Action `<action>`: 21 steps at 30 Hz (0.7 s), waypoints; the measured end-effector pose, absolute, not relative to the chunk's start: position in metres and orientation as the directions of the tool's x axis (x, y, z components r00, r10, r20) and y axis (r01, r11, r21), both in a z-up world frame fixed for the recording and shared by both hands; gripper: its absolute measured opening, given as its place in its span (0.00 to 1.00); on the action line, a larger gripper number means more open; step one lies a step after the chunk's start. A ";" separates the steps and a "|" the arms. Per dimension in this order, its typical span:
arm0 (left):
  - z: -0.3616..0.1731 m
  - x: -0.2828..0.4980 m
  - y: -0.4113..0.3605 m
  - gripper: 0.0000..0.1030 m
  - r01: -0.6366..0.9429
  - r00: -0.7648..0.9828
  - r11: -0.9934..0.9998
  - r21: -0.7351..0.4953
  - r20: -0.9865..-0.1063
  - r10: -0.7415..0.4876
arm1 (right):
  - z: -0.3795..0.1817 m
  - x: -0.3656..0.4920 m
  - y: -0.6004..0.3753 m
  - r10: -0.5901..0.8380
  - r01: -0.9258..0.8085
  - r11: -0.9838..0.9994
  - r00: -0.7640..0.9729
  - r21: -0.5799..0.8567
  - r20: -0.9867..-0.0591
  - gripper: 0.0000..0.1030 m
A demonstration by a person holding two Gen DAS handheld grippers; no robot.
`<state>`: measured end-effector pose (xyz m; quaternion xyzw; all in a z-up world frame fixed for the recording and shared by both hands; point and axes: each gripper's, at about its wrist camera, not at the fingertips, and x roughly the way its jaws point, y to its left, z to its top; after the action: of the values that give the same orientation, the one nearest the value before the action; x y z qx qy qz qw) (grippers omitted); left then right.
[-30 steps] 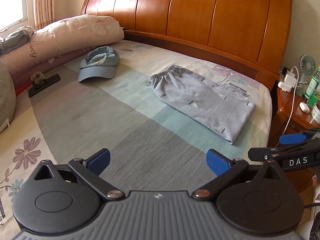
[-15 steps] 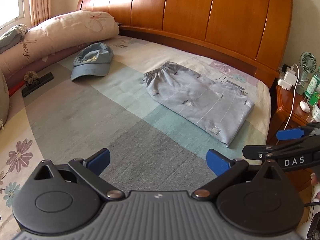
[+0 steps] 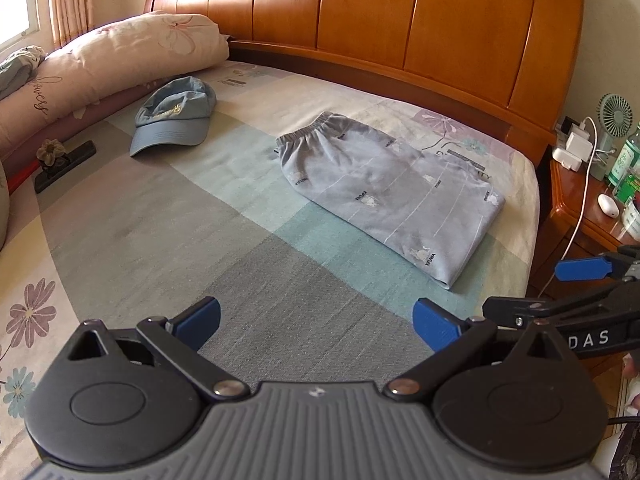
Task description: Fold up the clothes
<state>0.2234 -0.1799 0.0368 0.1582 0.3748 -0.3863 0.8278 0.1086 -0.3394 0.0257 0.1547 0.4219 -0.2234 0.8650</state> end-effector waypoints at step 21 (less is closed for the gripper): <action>0.035 0.220 -0.180 0.99 0.754 0.416 0.655 -0.036 -0.746 -0.520 | 0.028 0.106 -0.337 -0.258 0.509 0.858 0.549 0.073 -0.795 1.00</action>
<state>0.2197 -0.1804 0.0352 0.1548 0.3789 -0.3851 0.8271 0.1058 -0.3373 0.0277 0.1491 0.4204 -0.2212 0.8672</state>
